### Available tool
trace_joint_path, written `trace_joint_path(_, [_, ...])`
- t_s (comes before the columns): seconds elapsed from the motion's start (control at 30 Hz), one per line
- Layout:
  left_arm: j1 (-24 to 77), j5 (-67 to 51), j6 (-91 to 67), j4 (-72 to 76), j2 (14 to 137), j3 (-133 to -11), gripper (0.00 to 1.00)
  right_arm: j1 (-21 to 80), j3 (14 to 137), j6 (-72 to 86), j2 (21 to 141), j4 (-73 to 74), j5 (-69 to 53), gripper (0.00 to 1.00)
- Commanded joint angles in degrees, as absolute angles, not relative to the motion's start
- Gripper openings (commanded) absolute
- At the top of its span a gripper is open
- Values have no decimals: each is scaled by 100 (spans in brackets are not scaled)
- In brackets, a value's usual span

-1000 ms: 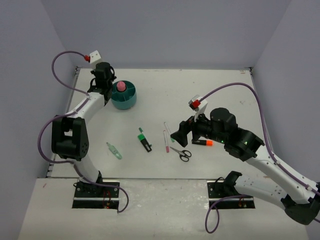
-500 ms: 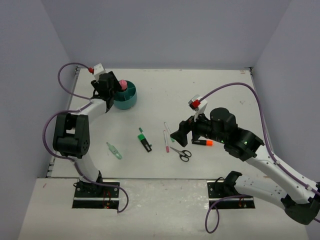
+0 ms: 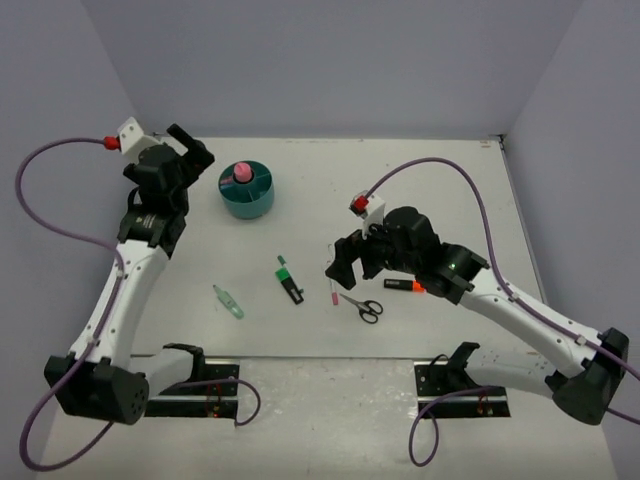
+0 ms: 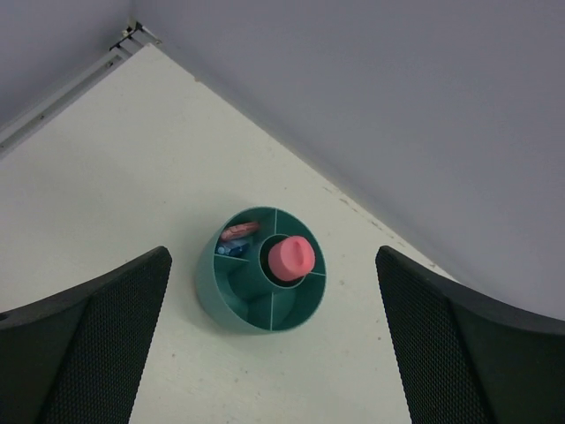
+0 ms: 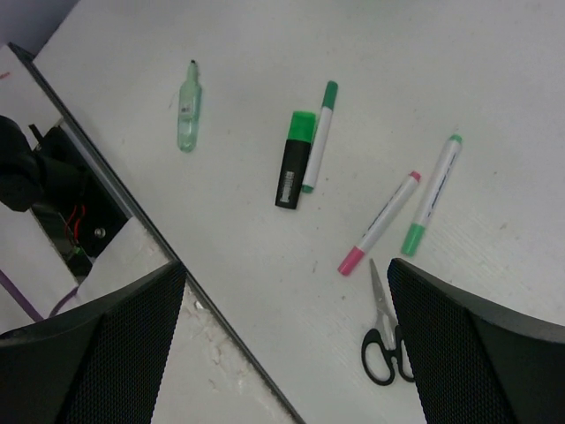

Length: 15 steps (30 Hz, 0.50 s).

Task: Sort the stationery into containers
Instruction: Place the pen in the storage box, then pick up the pen from the center of the board.

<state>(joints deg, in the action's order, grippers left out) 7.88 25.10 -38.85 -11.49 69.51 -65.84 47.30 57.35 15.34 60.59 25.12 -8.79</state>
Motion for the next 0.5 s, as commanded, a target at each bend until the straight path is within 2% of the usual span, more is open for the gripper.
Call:
trace_joint_path(0.0, [747, 2502, -4471, -3397, 5813, -6698, 100, 5070, 6264, 2186, 7017, 2207, -962, 99])
trace_joint_path(0.13, [747, 2504, -4081, -3874, 4737, -6329, 100, 6011, 7434, 2550, 8455, 2570, -18, 97])
trace_joint_path(0.2, [747, 2012, -3383, -3737, 4124, -6116, 100, 6266, 8353, 2726, 9533, 2992, 259, 84])
trace_joint_path(0.3, [747, 1353, -2494, -3489, 3376, -5851, 100, 6522, 9714, 2762, 10996, 3766, 664, 77])
trace_joint_path(0.4, [775, 1749, -2309, -3385, 2631, -5363, 100, 6729, 11168, 2651, 12421, 4417, 855, 68])
trace_joint_path(0.47, [791, 1823, -2400, -3286, 2342, -5034, 100, 6798, 11601, 2597, 12807, 4618, 765, 66])
